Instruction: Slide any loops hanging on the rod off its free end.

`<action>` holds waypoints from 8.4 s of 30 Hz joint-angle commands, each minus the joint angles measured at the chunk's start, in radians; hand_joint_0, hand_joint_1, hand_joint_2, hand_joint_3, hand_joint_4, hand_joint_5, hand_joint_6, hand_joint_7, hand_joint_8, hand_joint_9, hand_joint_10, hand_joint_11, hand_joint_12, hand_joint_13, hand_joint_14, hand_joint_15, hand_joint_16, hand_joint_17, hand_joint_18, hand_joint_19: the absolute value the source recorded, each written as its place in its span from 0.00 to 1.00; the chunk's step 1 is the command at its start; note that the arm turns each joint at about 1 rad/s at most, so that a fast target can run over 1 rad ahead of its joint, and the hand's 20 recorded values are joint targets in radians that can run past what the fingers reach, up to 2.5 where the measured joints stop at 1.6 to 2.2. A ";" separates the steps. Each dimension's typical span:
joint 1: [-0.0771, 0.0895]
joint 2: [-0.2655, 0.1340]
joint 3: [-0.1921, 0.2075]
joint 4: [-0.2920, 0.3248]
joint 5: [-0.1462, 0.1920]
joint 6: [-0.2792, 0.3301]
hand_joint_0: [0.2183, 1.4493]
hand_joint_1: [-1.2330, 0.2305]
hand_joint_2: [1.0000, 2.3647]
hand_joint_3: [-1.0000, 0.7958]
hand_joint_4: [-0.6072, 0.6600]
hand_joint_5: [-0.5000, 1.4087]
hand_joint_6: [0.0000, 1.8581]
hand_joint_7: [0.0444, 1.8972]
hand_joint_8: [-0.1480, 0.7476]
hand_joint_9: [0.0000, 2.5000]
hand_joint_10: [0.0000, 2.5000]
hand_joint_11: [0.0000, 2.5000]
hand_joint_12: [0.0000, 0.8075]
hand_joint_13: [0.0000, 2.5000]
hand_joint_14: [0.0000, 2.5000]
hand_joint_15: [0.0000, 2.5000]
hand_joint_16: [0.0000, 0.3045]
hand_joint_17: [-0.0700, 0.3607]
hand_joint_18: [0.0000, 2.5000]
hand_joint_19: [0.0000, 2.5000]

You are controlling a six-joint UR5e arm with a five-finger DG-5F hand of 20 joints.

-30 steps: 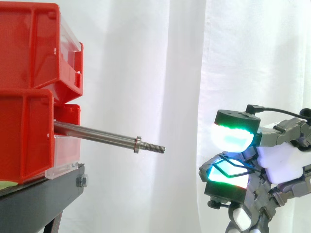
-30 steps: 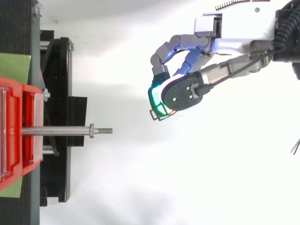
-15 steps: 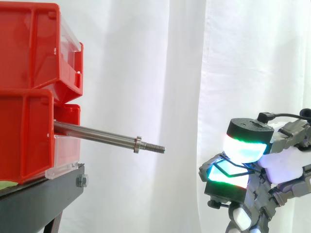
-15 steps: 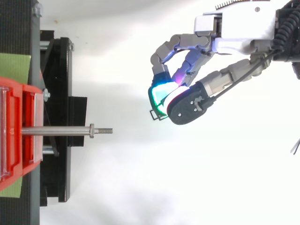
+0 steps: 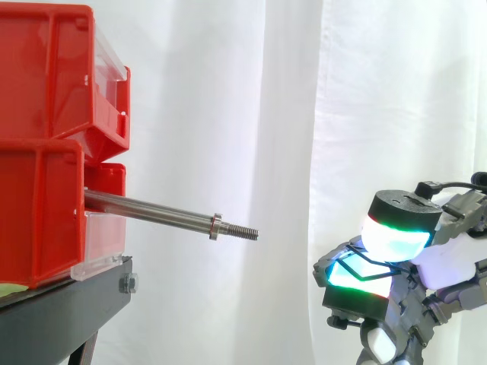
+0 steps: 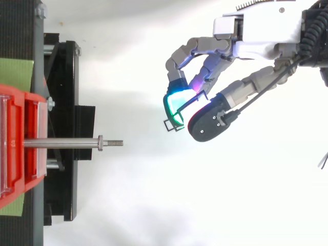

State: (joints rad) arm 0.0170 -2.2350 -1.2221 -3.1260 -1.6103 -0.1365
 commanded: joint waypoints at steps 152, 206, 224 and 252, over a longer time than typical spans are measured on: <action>-0.003 0.000 0.000 -0.023 0.000 0.000 0.28 0.36 0.01 0.33 0.61 0.18 0.42 0.70 0.49 0.37 0.00 0.12 0.33 0.33 0.00 0.05 0.14 0.39 0.29 0.13; -0.003 0.000 0.000 -0.029 -0.002 0.000 0.28 0.37 0.02 0.45 0.59 0.17 0.46 0.71 0.51 0.38 0.00 0.13 0.33 0.33 0.00 0.05 0.14 0.39 0.30 0.13; -0.005 0.000 0.000 -0.031 -0.007 0.000 0.24 0.41 0.00 0.28 0.62 0.17 0.45 0.66 0.52 0.38 0.00 0.12 0.34 0.34 0.00 0.06 0.15 0.40 0.30 0.13; -0.003 0.000 0.000 -0.037 -0.007 0.000 0.29 0.34 0.01 0.38 0.61 0.16 0.46 0.68 0.50 0.36 0.00 0.13 0.33 0.34 0.00 0.06 0.14 0.39 0.30 0.13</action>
State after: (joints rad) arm 0.0124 -2.2350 -1.2226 -3.1631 -1.6168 -0.1365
